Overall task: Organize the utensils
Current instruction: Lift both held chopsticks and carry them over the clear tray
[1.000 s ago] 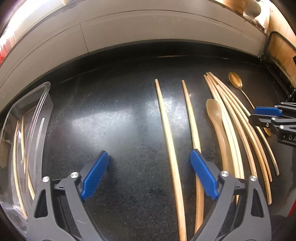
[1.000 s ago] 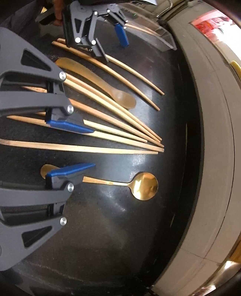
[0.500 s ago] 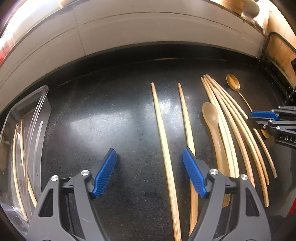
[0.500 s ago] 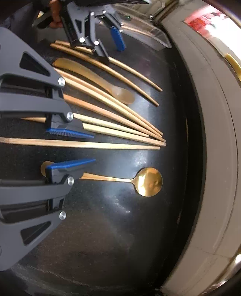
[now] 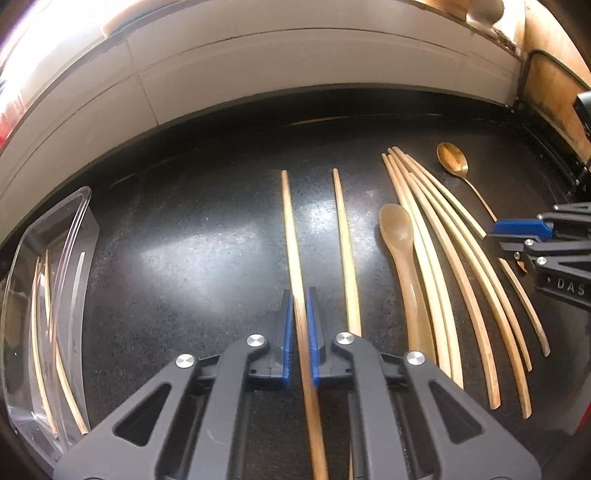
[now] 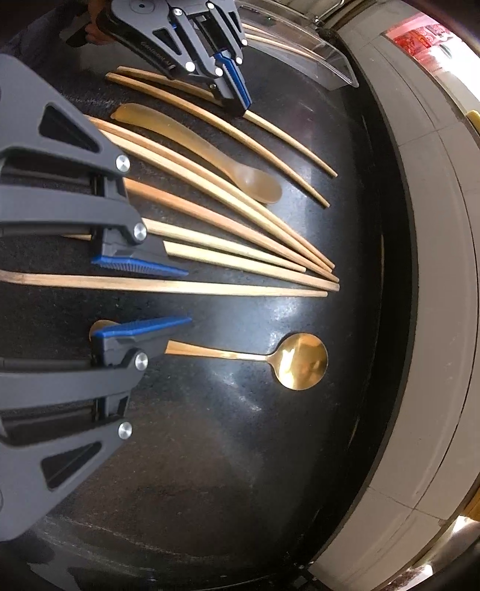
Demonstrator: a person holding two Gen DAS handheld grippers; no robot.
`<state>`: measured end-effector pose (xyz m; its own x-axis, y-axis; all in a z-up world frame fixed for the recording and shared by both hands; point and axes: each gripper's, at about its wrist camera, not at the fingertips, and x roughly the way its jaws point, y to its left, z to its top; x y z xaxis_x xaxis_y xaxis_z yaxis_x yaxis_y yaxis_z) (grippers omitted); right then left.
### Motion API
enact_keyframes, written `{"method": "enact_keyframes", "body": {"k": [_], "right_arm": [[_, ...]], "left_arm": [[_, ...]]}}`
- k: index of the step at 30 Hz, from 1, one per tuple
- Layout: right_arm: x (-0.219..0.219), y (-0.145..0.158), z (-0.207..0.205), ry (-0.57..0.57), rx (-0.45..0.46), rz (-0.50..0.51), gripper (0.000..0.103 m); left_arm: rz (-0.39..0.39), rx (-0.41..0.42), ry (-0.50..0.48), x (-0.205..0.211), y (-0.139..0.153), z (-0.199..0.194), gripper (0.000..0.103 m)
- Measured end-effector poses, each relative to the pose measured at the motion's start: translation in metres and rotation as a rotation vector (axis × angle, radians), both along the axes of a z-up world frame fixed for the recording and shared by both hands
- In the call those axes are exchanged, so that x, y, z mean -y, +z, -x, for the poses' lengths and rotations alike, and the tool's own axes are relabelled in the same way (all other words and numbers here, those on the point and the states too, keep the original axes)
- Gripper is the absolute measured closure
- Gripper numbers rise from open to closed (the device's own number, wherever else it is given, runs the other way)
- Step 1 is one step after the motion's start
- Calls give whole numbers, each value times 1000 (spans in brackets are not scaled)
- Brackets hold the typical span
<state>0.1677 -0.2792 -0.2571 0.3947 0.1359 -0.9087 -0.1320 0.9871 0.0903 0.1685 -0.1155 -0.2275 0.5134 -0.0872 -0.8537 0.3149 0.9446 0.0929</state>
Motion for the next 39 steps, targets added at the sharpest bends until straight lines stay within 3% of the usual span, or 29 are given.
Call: {"method": "enact_keyframes", "body": {"k": [1,8,23,31,39], "right_arm": [[0,0,0,-7,-3,-3,96],[2,10,4,-36,-7,-32,96],[-23,117,50,-48,100,-91,96],[-85,158,65,20,137,-146,96],[-178,184,52,128,144,-208,96]], "left_arm": [[-1,-3,2,0,0,-1,97],[10,-28,27,-2,10,-11,97],[48,-5,141,-49,121,17,97],[57,25,239,-101,161,35,97],[55,43,338,-182,171,40,97]]}}
